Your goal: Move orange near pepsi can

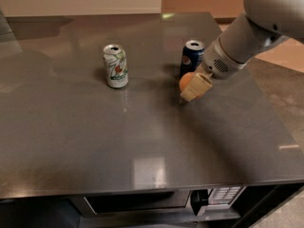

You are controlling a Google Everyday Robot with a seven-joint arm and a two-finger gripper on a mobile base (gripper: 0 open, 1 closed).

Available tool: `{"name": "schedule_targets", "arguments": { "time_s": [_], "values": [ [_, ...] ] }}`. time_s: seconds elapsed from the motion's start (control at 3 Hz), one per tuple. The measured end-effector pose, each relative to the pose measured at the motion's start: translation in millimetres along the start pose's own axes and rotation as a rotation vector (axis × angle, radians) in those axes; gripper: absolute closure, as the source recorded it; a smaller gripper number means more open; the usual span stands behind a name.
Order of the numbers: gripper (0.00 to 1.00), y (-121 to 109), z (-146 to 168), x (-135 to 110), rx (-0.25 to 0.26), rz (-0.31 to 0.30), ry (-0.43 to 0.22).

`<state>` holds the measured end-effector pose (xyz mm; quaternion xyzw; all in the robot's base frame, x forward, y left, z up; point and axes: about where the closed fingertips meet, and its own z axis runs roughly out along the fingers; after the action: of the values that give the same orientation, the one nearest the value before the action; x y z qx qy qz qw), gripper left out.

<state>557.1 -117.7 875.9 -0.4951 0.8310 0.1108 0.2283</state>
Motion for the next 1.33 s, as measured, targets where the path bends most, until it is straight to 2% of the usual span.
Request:
{"name": "schedule_targets", "arguments": {
  "time_s": [0.33,1.0,1.33],
  "values": [
    [1.0,-25,-2,12,0.053,0.042,-0.029],
    [1.0,-60,3,30,0.1,0.085,-0.042],
    [0.84,-67,7,31,0.099,0.085,-0.043]
  ]
}}
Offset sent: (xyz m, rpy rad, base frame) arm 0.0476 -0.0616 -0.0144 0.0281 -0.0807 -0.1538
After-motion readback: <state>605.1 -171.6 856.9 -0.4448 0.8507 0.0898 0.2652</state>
